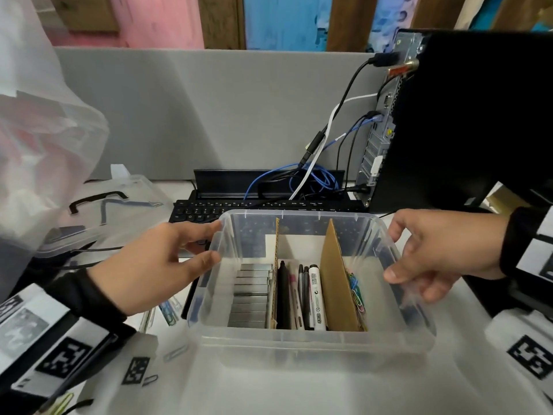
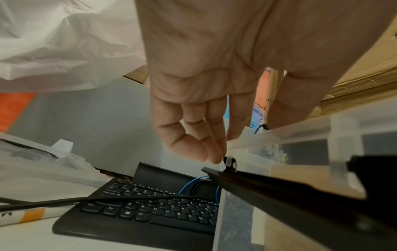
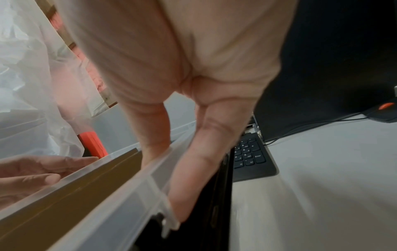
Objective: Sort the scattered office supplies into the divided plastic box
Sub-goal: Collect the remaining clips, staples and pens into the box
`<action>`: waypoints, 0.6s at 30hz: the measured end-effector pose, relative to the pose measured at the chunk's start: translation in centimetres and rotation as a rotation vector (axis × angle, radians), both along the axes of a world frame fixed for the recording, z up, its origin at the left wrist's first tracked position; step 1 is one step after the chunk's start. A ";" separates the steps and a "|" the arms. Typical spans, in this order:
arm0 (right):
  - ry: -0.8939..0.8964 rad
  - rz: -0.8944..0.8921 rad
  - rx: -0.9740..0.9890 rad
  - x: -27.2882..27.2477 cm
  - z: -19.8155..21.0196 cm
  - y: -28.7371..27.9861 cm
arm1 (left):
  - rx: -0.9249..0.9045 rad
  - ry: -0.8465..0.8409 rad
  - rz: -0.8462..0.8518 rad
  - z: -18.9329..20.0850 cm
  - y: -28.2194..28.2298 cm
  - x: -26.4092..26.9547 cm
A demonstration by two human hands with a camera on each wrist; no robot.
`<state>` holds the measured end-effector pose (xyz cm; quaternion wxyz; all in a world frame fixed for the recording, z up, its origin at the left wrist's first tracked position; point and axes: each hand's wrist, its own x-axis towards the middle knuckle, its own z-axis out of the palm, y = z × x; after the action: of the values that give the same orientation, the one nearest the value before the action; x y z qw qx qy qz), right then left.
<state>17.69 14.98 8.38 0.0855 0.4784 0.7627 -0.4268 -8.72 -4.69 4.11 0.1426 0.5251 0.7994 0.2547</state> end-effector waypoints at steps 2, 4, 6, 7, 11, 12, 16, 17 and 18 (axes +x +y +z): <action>-0.006 0.010 -0.003 -0.1 0.1 0.0 | 0.002 -0.016 0.009 0.0 0.1 0.0; -0.026 0.034 -0.003 -0.2 0.4 0.1 | 0.009 -0.039 0.016 0.0 0.0 -0.1; -0.078 0.090 0.007 -0.4 0.6 0.1 | 0.020 -0.066 0.006 0.0 -0.2 0.0; -0.113 0.123 0.027 -0.5 0.7 0.1 | 0.032 -0.073 -0.004 -0.1 -0.3 0.1; -0.225 0.234 0.136 -1.0 0.7 0.7 | 0.086 -0.144 -0.001 -0.8 0.1 -0.2; -0.245 0.256 0.155 -1.2 0.9 0.7 | 0.079 -0.195 -0.003 -0.9 0.3 -0.4; -0.419 0.375 0.280 -2.2 1.7 1.0 | 0.050 -0.376 -0.057 -0.7 1.2 -1.1; -0.493 0.434 0.353 -2.6 1.9 1.2 | 0.035 -0.386 -0.058 -0.6 1.3 -1.3; -0.545 0.500 0.452 -3.0 2.2 1.5 | 0.025 -0.386 -0.059 -0.5 1.5 -1.5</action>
<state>14.69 16.50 10.62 0.2778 0.3808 0.8789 -0.0733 -10.21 -3.19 3.58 0.2939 0.4914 0.7383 0.3563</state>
